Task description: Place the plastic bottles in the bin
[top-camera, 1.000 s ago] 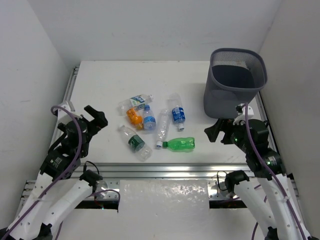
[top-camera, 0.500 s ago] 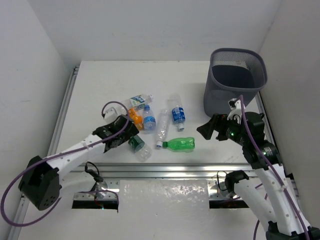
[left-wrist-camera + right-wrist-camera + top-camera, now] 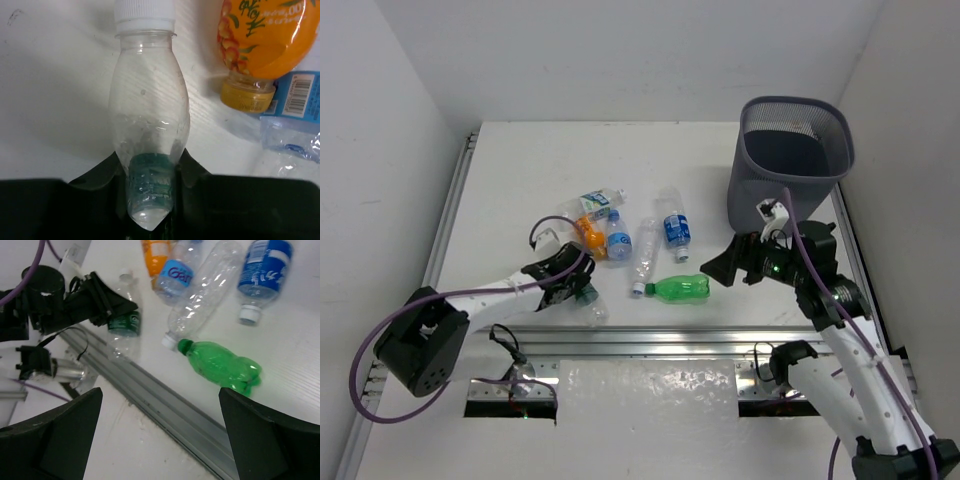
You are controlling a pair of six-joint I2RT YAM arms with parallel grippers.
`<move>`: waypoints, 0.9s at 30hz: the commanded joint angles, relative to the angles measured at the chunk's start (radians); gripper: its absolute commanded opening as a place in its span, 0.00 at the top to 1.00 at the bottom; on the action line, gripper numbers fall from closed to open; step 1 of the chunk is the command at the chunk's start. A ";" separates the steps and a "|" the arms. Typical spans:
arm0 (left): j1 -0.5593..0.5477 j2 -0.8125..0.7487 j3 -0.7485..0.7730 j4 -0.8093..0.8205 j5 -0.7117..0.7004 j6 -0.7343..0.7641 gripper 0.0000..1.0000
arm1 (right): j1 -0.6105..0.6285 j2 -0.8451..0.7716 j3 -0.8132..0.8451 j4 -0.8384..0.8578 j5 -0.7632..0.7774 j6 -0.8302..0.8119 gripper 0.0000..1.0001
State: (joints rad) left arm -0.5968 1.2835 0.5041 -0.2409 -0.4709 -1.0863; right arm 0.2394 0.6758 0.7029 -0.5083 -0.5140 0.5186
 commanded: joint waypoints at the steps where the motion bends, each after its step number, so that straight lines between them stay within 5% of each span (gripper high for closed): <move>1: -0.053 -0.093 0.013 -0.107 -0.020 -0.012 0.97 | 0.024 0.022 -0.045 0.181 -0.181 0.024 0.01; 5: -0.217 -0.413 0.042 -0.100 -0.024 0.052 1.00 | 0.202 0.102 -0.068 0.374 -0.224 0.102 0.01; 10: -0.241 -0.593 -0.039 0.337 0.310 0.184 1.00 | 0.462 0.275 -0.016 0.573 -0.102 0.173 0.01; 15: -0.248 -0.558 -0.045 0.630 0.466 0.203 1.00 | 0.544 0.422 0.018 0.726 -0.064 0.245 0.01; 24: -0.250 -0.455 -0.018 0.798 0.505 0.224 1.00 | 0.580 0.413 -0.013 0.951 -0.051 0.348 0.02; 26: -0.250 -0.447 -0.013 0.811 0.499 0.224 1.00 | 0.581 0.412 -0.014 0.953 -0.035 0.351 0.11; 27: -0.250 -0.438 -0.006 0.828 0.499 0.221 0.90 | 0.581 0.413 -0.014 0.952 -0.015 0.350 0.21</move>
State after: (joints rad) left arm -0.8394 0.8387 0.4690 0.4469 0.0032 -0.8700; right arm 0.8146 1.1065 0.6712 0.3145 -0.5777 0.8391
